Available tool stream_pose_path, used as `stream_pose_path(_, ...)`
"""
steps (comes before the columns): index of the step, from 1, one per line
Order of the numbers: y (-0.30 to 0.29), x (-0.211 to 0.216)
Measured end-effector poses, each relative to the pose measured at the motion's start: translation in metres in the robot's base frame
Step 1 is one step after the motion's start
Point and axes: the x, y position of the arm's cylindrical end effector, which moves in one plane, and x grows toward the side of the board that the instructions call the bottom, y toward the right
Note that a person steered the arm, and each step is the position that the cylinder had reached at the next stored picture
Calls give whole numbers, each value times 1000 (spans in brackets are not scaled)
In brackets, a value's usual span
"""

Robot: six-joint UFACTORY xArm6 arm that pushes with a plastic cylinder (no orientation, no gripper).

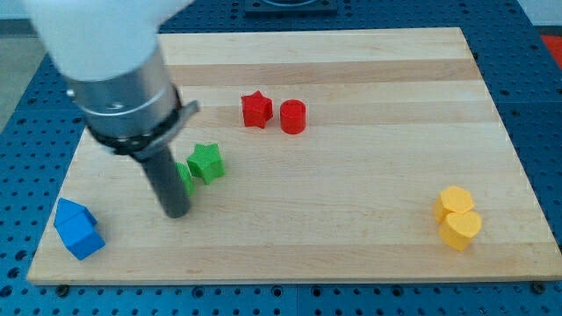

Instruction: Push the green star to the left and a bit up

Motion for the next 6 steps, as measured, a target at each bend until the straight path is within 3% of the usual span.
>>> stream_pose_path(1,-12,0)
stream_pose_path(2,34,0)
stream_pose_path(3,73,-16)
stream_pose_path(4,74,-53)
stream_pose_path(6,3,-68)
